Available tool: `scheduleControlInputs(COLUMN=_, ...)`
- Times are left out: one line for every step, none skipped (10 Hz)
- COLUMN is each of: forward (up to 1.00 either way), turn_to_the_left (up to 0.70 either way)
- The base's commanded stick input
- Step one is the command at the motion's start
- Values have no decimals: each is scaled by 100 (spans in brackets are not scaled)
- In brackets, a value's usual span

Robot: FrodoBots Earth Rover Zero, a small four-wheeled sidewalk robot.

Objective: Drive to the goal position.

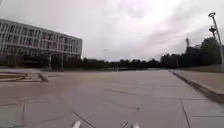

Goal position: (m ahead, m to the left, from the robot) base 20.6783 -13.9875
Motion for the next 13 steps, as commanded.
scheduleControlInputs(forward=70, turn_to_the_left=0)
scheduleControlInputs(forward=70, turn_to_the_left=0)
scheduleControlInputs(forward=70, turn_to_the_left=0)
scheduleControlInputs(forward=70, turn_to_the_left=0)
scheduleControlInputs(forward=70, turn_to_the_left=0)
scheduleControlInputs(forward=70, turn_to_the_left=0)
scheduleControlInputs(forward=70, turn_to_the_left=0)
scheduleControlInputs(forward=70, turn_to_the_left=0)
scheduleControlInputs(forward=70, turn_to_the_left=-1)
scheduleControlInputs(forward=70, turn_to_the_left=-28)
scheduleControlInputs(forward=70, turn_to_the_left=-31)
scheduleControlInputs(forward=70, turn_to_the_left=-31)
scheduleControlInputs(forward=70, turn_to_the_left=-31)
